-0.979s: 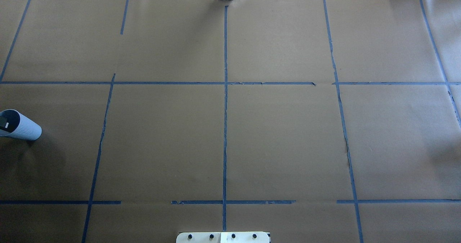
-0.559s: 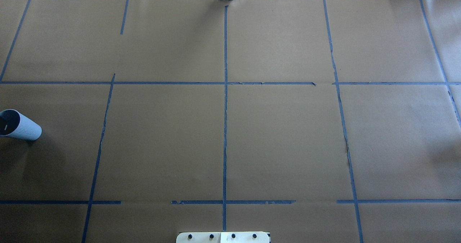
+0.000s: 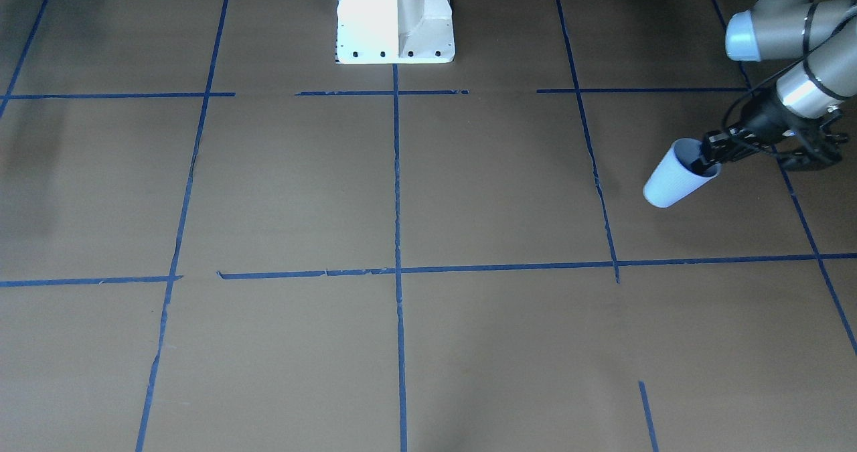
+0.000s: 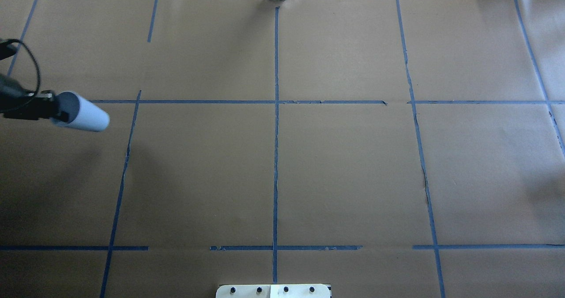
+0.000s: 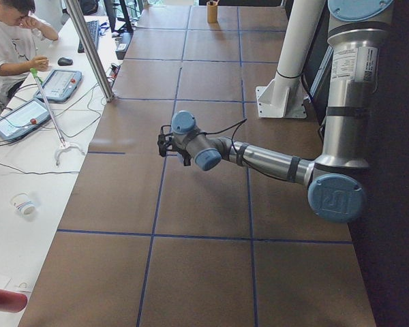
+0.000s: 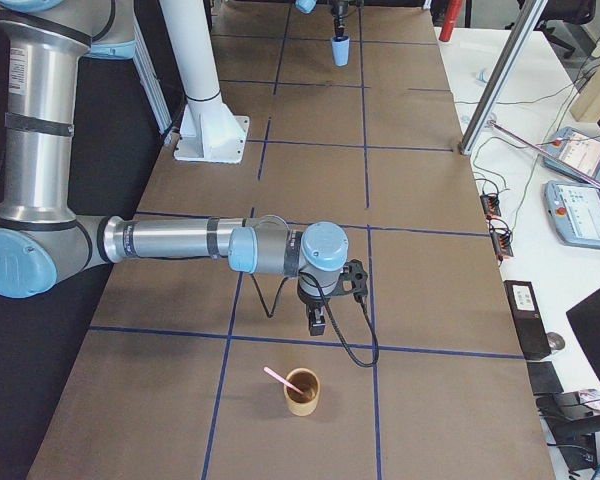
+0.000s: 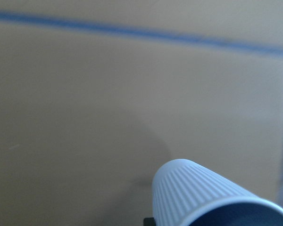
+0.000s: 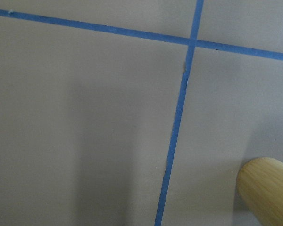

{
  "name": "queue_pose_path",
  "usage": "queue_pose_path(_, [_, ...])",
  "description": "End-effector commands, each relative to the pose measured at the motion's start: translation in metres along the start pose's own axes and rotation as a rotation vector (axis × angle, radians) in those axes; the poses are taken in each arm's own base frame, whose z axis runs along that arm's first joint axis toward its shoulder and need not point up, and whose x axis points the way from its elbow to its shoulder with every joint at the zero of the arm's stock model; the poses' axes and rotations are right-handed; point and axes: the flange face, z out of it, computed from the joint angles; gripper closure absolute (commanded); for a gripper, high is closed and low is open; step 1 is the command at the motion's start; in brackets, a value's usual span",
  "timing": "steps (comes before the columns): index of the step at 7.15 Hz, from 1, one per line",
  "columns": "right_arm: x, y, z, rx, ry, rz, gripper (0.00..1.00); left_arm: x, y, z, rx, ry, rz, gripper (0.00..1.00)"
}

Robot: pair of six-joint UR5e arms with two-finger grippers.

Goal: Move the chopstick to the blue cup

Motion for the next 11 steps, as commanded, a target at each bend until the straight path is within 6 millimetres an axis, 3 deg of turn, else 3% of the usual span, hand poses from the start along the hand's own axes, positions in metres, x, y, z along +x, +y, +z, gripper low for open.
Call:
queue_pose_path(1, [0.0, 0.002, 0.004, -0.002, -0.032, 0.006, 0.0, 0.192, 0.044, 0.064, -0.043, 0.026, -0.164, 1.0])
queue_pose_path(2, [0.001, 0.003, 0.004, -0.002, -0.033, 0.006, 0.0, 0.293, 0.069, 0.085, -0.012, -0.046, -0.17, 1.0])
queue_pose_path(3, [0.001, 0.004, 0.005, -0.005, -0.034, 0.006, 0.0, 0.353, 0.097, 0.102, 0.014, -0.113, -0.155, 1.0])
queue_pose_path(4, [0.001, 0.004, 0.005, -0.005, -0.032, 0.005, 0.0, 0.373, 0.106, 0.116, 0.018, -0.124, -0.143, 1.0])
queue_pose_path(7, [-0.006, 0.004, 0.006, 0.009, -0.121, 0.012, 0.0, 0.376, 0.123, 0.14, -0.014, -0.145, -0.123, 1.0])
queue_pose_path(10, [-0.009, 0.001, 0.004, 0.015, -0.125, 0.002, 0.0, 0.373, 0.125, 0.182, -0.015, -0.125, -0.095, 0.95])
queue_pose_path(11, [-0.01, 0.001, 0.004, 0.016, -0.134, 0.007, 0.0, 0.374, 0.125, 0.182, -0.015, -0.122, -0.093, 0.94])
